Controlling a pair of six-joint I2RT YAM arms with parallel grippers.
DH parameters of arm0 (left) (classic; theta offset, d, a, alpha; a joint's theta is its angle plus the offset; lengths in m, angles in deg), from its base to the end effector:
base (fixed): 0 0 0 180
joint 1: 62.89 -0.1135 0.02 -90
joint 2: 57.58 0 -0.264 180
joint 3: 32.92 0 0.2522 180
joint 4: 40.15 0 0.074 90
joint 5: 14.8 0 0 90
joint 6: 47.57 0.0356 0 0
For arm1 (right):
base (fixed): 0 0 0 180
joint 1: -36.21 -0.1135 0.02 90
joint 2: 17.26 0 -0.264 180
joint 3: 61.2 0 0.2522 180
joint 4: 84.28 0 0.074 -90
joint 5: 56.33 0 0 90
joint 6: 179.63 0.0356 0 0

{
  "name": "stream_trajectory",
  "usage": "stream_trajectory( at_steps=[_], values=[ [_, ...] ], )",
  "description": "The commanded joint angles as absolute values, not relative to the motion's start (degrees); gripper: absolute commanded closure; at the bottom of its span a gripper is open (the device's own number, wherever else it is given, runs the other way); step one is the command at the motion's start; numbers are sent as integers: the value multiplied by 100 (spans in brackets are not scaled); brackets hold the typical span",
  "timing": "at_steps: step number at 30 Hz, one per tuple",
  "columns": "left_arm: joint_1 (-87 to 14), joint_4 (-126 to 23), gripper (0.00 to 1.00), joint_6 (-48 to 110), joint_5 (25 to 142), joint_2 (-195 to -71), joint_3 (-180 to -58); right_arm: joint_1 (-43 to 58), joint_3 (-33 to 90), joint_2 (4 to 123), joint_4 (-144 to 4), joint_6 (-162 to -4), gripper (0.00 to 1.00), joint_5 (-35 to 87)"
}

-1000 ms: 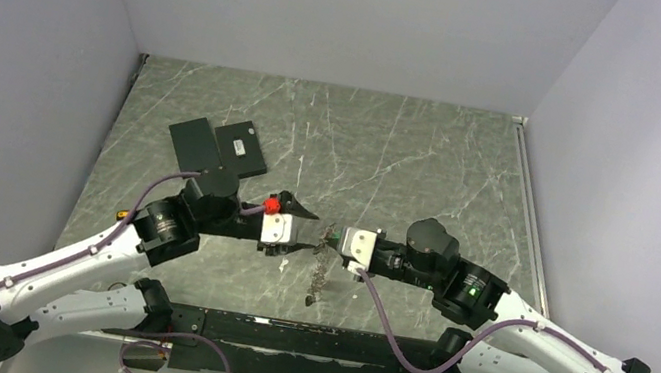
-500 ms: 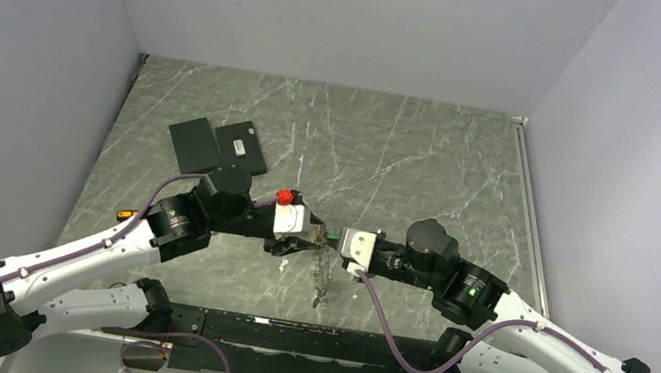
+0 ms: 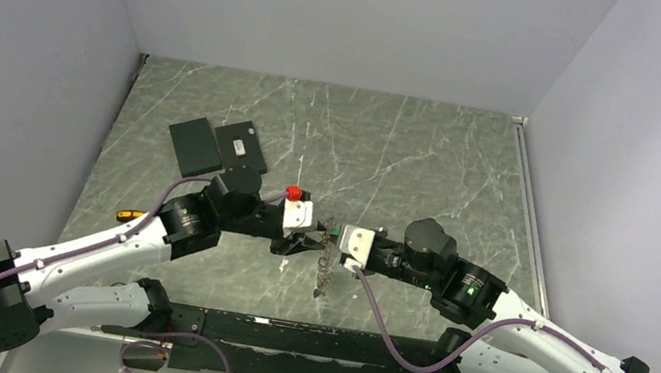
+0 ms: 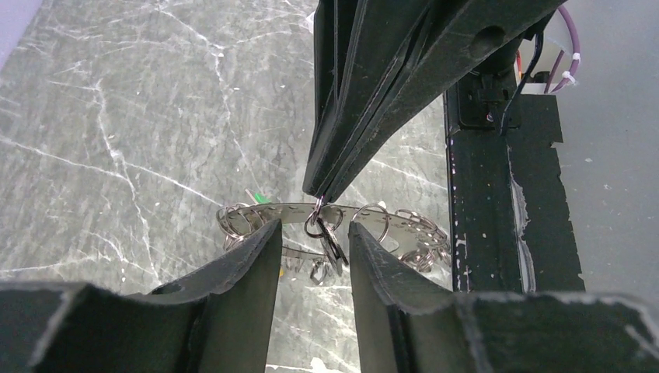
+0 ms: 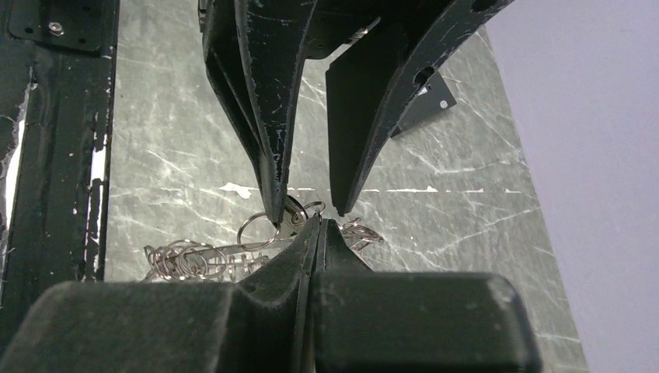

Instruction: Put the keys on the keyring

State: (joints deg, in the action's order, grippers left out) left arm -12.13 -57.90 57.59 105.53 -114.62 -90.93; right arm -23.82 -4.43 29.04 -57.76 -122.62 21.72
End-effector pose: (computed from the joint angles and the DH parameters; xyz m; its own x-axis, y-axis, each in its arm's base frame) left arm 0.1308 -0.1886 0.3090 0.0785 0.2607 -0.9622 0.9882 0.1071 0.1097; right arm 0.0886 0.1684 0.3201 0.3997 -0.3731 -0.8372 -0.8694 0.1349 -0.4753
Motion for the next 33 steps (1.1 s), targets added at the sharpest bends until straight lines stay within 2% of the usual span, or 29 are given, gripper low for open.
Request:
stream_trajectory(
  at_steps=[1, 4, 11, 14, 18, 22, 25, 29, 31, 33],
  values=[
    [-1216, -5525, 60, 5615, 10705, -11529, -9089, -2382, -287, 2838, -6346, -12307, 100, 2315],
    [-1216, -5593, 65, 5654, 10681, -11566, -9089, -2379, -279, 2819, -6367, -12281, 100, 2363],
    [-1211, -5473, 94, 5653, 10661, -11639, -8992, -2382, -270, 2792, -6443, -12212, 100, 2347],
    [-1216, -5436, 100, 5628, 10675, -11681, -8967, -2382, -283, 2769, -6531, -12187, 100, 2372],
    [-1213, -5365, 99, 5582, 10615, -11658, -8916, -2382, -301, 2727, -6628, -12154, 100, 2357],
    [-1215, -5163, 87, 5491, 10543, -11579, -8817, -2381, -348, 2649, -6727, -12170, 100, 2324],
    [-1210, -5133, 72, 5444, 10434, -11506, -8762, -2375, -385, 2549, -6792, -12171, 100, 2227],
    [-1216, -5080, 64, 5413, 10403, -11431, -8695, -2373, -441, 2432, -6902, -12153, 100, 2113],
    [-1211, -5061, 64, 5412, 10416, -11406, -8685, -2373, -432, 2431, -6902, -12153, 100, 2097],
    [-1217, -5031, 72, 5452, 10498, -11382, -8676, -2373, -444, 2431, -6902, -12153, 100, 2092]
  ],
)
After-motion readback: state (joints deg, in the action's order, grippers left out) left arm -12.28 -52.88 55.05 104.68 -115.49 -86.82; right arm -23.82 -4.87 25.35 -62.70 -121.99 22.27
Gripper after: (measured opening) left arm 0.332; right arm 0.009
